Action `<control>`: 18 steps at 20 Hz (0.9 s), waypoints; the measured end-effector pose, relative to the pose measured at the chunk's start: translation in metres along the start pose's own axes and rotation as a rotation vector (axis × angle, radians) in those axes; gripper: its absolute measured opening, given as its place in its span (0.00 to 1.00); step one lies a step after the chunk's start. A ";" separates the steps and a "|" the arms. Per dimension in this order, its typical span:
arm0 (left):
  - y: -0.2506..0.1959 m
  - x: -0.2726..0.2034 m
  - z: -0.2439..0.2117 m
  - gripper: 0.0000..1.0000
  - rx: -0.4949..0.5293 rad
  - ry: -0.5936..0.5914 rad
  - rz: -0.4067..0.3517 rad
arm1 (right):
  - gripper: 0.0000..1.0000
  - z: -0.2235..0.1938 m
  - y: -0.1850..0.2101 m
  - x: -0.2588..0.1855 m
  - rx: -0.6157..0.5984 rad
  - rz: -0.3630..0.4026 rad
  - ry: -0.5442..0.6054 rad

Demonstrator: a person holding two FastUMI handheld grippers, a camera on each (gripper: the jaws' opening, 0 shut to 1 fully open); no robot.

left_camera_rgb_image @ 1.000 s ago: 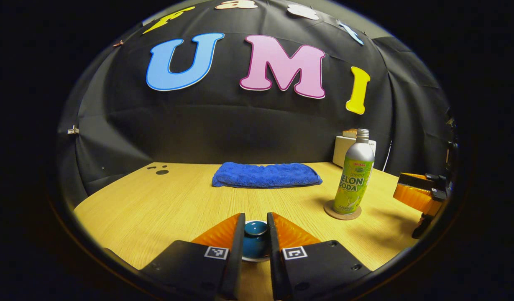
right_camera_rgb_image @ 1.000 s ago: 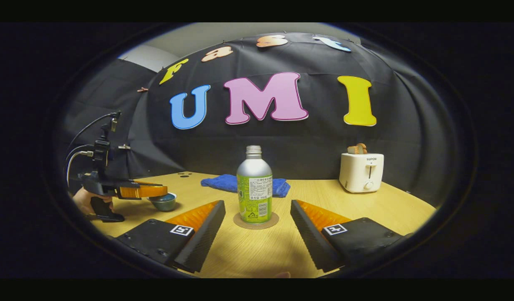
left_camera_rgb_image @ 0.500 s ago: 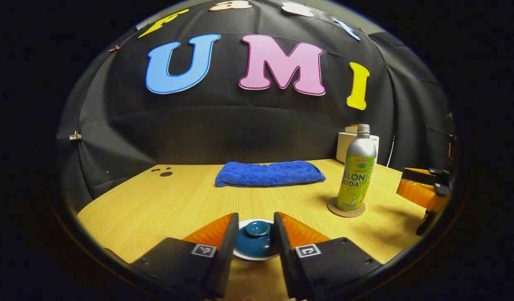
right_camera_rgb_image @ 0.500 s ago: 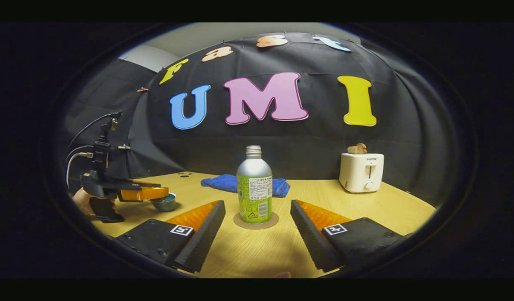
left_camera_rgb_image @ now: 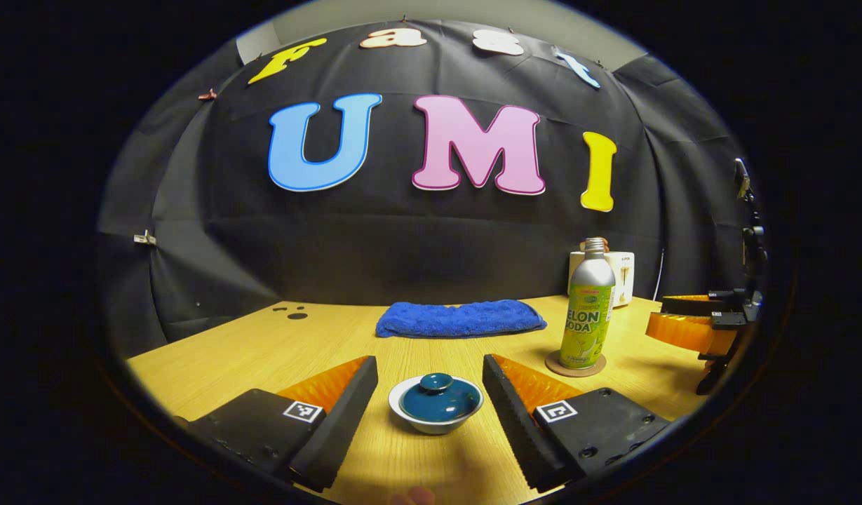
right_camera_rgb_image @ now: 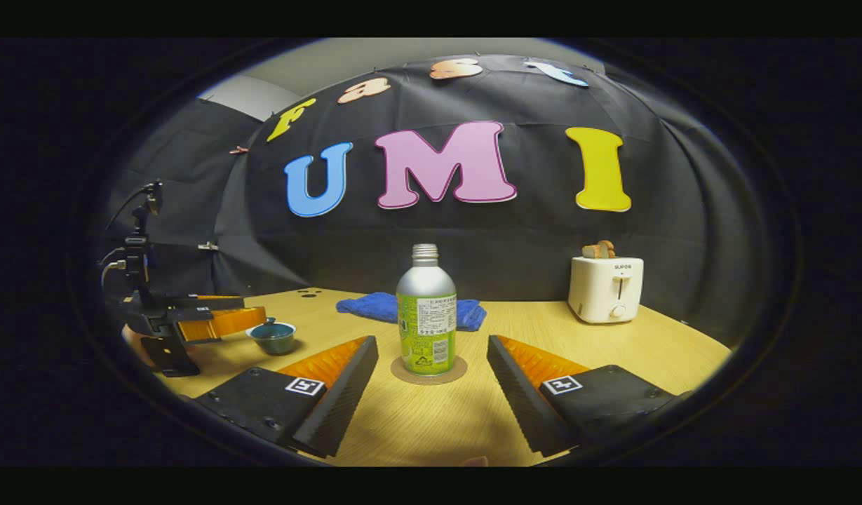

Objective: Open the teacup lid with one hand, grasp the water bottle and pour water into the teacup with the other hand; after pouring, place the water bottle on the coaster and then close the teacup lid.

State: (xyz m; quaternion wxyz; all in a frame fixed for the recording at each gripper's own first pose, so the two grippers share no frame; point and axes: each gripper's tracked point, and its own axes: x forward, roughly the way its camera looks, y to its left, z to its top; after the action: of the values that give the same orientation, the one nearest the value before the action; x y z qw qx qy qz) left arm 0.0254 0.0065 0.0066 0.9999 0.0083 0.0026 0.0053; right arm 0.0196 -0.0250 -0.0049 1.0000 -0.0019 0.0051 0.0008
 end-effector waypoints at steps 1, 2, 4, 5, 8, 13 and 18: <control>-0.005 -0.002 0.002 0.95 -0.009 -0.013 -0.019 | 0.97 0.000 -0.006 -0.001 -0.001 -0.026 0.001; -0.011 -0.005 0.001 0.95 -0.003 -0.011 -0.038 | 0.97 0.000 -0.009 -0.004 -0.001 -0.049 0.000; -0.017 -0.008 0.001 0.95 -0.005 -0.013 -0.057 | 0.97 0.001 -0.015 -0.009 -0.003 -0.093 -0.003; -0.017 -0.009 0.001 0.95 -0.004 -0.012 -0.052 | 0.97 0.001 -0.017 -0.011 -0.004 -0.108 -0.004; -0.014 -0.009 0.001 0.95 -0.005 -0.011 -0.034 | 0.97 0.002 -0.022 -0.013 -0.005 -0.145 -0.005; -0.014 -0.009 0.001 0.95 -0.006 -0.009 -0.028 | 0.97 0.002 -0.024 -0.014 -0.005 -0.154 -0.005; -0.011 -0.010 0.001 0.95 -0.005 -0.010 -0.014 | 0.96 0.002 -0.024 -0.013 -0.005 -0.154 -0.005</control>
State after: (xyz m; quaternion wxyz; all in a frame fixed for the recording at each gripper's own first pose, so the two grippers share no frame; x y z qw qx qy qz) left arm 0.0158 -0.0045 0.0074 1.0000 0.0058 -0.0024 -0.0016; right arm 0.0062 -0.0486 -0.0028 0.9971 -0.0047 0.0024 -0.0763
